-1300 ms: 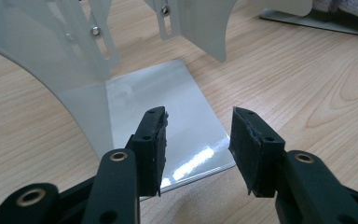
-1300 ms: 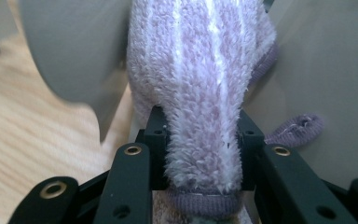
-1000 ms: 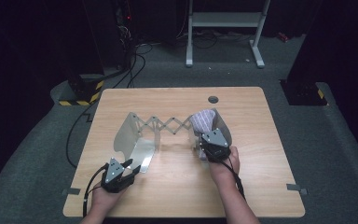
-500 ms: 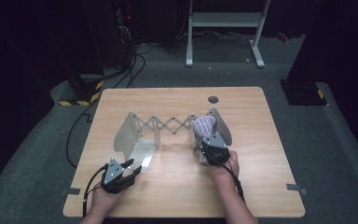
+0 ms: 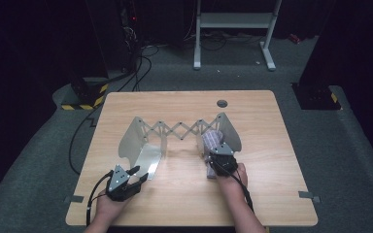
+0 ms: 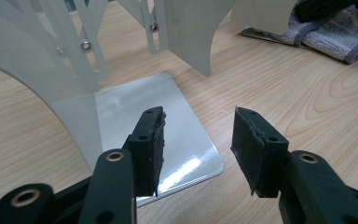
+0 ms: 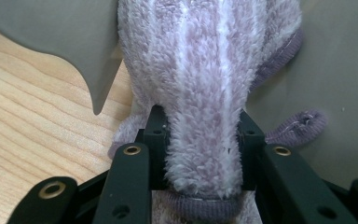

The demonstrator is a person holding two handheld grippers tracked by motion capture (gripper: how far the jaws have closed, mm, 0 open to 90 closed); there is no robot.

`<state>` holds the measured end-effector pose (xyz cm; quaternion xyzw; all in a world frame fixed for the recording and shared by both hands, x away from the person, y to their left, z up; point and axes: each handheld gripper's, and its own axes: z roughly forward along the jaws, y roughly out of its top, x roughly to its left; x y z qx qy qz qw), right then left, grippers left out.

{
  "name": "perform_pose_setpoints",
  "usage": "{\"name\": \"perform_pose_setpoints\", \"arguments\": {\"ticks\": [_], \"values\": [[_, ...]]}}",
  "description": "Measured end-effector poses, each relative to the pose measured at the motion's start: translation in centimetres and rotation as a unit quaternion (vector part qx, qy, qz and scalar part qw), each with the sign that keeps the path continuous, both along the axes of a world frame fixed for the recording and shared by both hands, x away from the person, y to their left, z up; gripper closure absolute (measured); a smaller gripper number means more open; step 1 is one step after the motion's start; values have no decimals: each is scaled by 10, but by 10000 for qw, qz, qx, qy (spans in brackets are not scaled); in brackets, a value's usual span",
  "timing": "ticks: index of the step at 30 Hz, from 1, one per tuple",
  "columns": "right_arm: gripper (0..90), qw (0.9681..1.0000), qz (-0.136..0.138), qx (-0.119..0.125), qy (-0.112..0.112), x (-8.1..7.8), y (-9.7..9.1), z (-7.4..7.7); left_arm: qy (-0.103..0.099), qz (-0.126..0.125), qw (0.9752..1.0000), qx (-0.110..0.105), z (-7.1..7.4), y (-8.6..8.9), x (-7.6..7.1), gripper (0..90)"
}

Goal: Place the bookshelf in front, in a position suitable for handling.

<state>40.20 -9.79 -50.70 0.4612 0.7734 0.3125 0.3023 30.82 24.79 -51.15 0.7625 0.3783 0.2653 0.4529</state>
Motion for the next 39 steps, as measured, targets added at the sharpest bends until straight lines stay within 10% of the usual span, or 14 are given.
{"name": "perform_pose_setpoints", "arguments": {"ticks": [13,26,39], "values": [[663,9986,112,68,-512,-5,6,29,-19,-13,10000,-18,0,1,0,534],[666,9892,105,275,-1436,-15,4,80,-26,-22,10000,-18,0,1,0,534],[671,9980,41,8,-634,-2,7,38,-18,-32,10000,-7,0,1,0,533]]}}
